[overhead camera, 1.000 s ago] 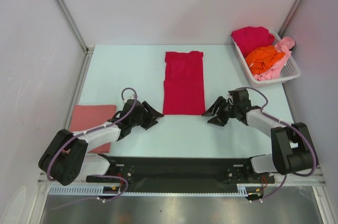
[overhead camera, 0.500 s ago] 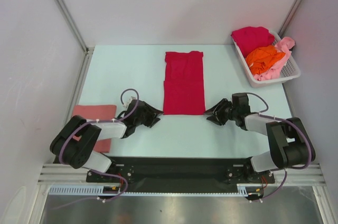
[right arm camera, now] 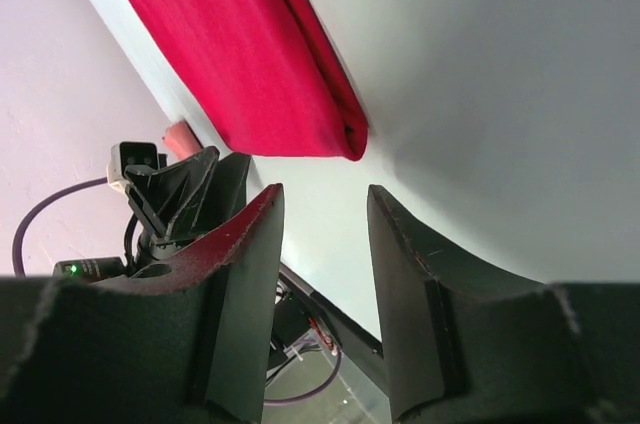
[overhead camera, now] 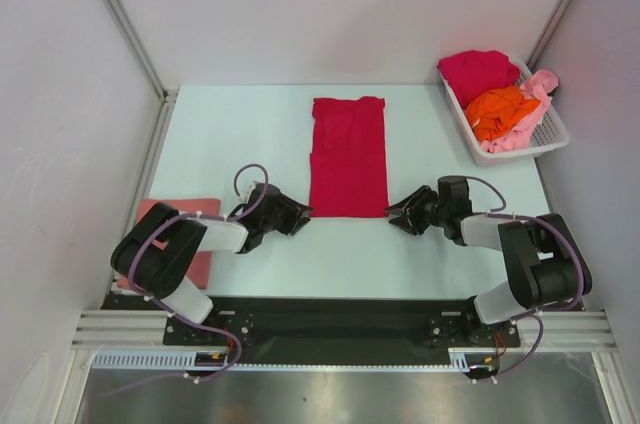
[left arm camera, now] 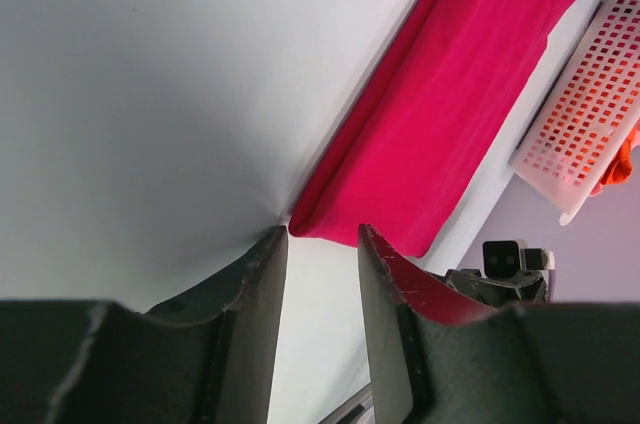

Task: Fold and stack the t-shirts
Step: Fold the tshirt

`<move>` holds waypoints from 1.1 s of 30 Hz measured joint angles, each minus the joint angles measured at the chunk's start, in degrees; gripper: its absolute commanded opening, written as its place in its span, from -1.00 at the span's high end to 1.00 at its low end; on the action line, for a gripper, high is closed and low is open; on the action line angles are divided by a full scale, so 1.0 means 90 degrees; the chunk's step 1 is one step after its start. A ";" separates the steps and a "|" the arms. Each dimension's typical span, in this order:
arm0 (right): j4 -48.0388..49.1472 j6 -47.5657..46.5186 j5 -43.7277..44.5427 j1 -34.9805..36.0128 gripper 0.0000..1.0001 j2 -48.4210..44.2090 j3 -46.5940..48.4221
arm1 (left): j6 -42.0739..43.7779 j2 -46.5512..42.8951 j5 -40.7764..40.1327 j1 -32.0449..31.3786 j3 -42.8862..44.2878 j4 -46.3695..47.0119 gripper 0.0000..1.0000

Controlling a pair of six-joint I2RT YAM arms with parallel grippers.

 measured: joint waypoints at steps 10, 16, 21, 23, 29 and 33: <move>0.0124 0.0391 0.0180 0.0007 0.23 0.0185 -0.0010 | -0.0279 0.0104 0.0005 0.0000 0.0032 -0.0017 0.29; 0.0216 0.0631 0.0189 0.0097 0.13 0.0376 -0.0036 | -0.0369 0.0185 0.0034 0.0000 0.0034 0.0085 0.37; 0.0459 0.0695 0.0126 0.0134 0.14 0.0449 -0.0090 | -0.0372 0.0231 0.0049 0.0000 0.0036 0.0102 0.49; 0.0522 0.0712 0.0109 0.0146 0.18 0.0500 -0.0075 | -0.0374 0.0257 0.0056 0.0000 0.0034 0.0117 0.53; 0.0544 0.0758 0.0163 0.0160 0.20 0.0515 -0.0078 | -0.0367 0.0313 0.0143 0.0015 0.0034 0.0165 0.61; 0.0682 0.0823 0.0153 0.0160 0.20 0.0612 -0.0075 | -0.0367 0.0342 0.0180 0.0027 0.0034 0.0209 0.63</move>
